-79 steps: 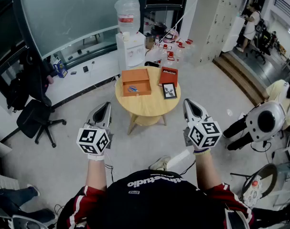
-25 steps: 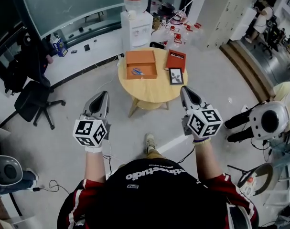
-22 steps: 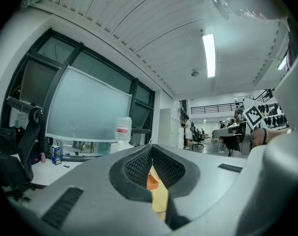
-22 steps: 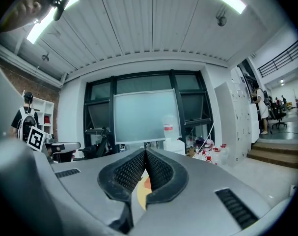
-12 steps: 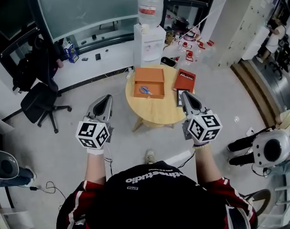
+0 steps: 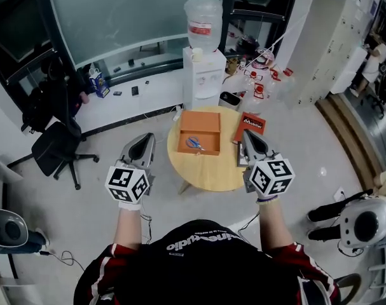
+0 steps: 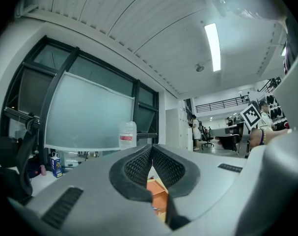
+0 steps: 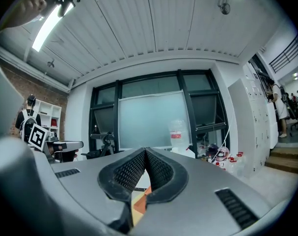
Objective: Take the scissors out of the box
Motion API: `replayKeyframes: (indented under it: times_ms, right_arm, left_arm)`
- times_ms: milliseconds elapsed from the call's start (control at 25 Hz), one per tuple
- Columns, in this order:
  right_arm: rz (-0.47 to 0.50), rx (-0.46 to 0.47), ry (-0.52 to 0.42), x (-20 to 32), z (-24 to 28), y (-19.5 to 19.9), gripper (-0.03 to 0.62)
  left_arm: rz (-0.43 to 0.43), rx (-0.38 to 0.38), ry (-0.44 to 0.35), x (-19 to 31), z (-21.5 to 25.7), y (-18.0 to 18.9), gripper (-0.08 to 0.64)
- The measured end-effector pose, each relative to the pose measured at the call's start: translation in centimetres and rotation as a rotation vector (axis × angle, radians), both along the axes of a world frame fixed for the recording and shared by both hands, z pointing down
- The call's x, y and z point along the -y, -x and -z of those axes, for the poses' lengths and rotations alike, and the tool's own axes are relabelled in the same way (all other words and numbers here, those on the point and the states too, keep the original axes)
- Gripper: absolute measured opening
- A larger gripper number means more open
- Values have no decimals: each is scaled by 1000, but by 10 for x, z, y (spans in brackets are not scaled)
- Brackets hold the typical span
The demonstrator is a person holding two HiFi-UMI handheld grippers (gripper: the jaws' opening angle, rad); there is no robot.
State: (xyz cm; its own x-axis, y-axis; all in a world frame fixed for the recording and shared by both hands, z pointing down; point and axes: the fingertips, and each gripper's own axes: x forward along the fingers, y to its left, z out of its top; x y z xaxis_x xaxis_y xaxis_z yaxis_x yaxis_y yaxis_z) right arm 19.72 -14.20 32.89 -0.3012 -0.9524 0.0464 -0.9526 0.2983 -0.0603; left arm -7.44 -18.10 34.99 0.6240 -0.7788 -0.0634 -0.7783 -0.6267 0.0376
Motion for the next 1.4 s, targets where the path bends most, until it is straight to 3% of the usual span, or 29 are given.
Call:
replayKeyframes:
  times_ms: [560, 1080, 1400]
  right_arm:
    - [96, 18, 37, 71, -22, -20, 26]
    - [160, 37, 31, 104, -35, -39, 26]
    - [179, 22, 50, 119, -46, -31, 26]
  left_arm:
    - [35, 42, 25, 58, -8, -39, 17]
    - [69, 113, 28, 75, -20, -68, 17]
    - [108, 153, 22, 73, -18, -58, 17]
